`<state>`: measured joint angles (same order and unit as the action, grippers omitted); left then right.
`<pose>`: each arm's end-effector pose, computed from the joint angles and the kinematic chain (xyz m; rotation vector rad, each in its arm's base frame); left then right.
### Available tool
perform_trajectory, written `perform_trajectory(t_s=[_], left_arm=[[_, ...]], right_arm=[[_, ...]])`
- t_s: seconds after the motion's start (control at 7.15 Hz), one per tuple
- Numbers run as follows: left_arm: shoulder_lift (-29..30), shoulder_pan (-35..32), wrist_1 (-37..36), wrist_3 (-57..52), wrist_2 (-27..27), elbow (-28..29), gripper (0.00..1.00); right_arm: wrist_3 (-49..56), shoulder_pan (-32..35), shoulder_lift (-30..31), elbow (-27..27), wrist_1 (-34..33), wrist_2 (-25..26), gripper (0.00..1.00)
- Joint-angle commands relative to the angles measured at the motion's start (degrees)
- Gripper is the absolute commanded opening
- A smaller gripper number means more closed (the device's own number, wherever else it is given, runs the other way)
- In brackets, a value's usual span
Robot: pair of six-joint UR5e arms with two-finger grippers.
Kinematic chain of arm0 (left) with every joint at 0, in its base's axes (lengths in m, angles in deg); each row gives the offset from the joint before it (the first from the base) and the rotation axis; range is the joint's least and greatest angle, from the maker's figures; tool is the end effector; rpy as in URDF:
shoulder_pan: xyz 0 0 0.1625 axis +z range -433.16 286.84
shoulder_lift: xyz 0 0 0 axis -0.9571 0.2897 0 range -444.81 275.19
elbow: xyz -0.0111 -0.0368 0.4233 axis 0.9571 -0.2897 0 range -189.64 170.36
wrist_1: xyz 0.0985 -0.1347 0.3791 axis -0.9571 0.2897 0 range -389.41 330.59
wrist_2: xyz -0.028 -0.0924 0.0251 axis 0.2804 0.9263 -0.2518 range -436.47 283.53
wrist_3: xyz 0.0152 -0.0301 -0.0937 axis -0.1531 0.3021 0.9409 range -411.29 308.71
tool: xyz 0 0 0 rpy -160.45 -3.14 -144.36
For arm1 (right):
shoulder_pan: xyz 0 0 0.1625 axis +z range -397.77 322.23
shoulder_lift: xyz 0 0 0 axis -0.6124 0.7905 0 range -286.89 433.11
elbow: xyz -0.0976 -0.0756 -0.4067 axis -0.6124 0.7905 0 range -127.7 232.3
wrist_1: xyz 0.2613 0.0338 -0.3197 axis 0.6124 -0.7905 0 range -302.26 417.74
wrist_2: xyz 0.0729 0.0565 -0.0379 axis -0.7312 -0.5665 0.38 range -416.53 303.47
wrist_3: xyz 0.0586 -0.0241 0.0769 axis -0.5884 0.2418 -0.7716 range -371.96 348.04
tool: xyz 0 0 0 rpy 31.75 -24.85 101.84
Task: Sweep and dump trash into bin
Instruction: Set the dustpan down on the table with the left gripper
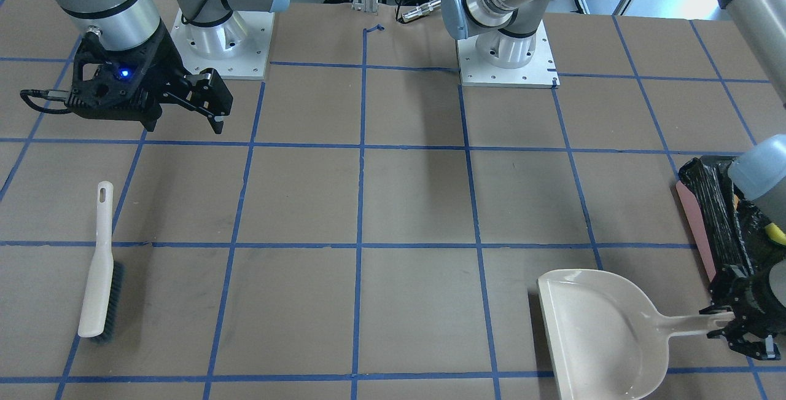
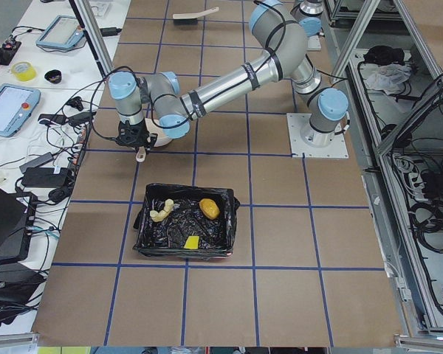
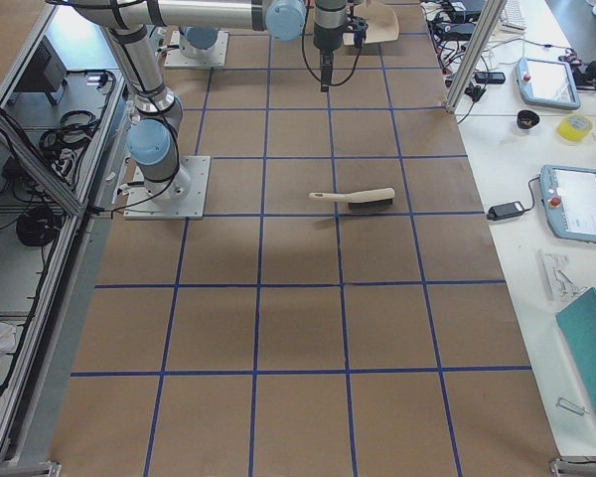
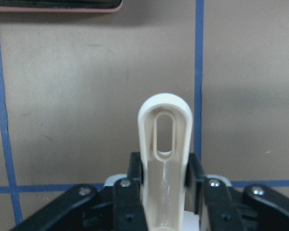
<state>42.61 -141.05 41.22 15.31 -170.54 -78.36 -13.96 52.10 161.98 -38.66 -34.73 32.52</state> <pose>0.1616 -0.7333 0.2975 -2.1656 2.2108 -0.1222 0.1337 -0.5011 0.4742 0.0581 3.1244 -0.0100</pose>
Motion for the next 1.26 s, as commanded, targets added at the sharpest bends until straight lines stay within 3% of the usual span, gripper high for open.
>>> perform_trajectory(t_s=[0.0, 0.28, 1.12], left_arm=[[0.5, -3.5, 0.4, 1.4, -0.1, -2.3, 0.0], [0.2, -5.0, -0.1, 7.3, 0.1, -5.1, 0.0], [-5.2, -6.1, -0.5, 7.3, -0.7, -13.8, 0.0]], right_arm=[[0.0, 0.1, 0.3, 0.0, 0.0, 0.1, 1.0], [0.0, 0.0, 0.2, 0.0, -0.1, 0.3, 1.0], [0.0, 0.1, 0.4, -0.2, 1.2, 0.1, 1.0]])
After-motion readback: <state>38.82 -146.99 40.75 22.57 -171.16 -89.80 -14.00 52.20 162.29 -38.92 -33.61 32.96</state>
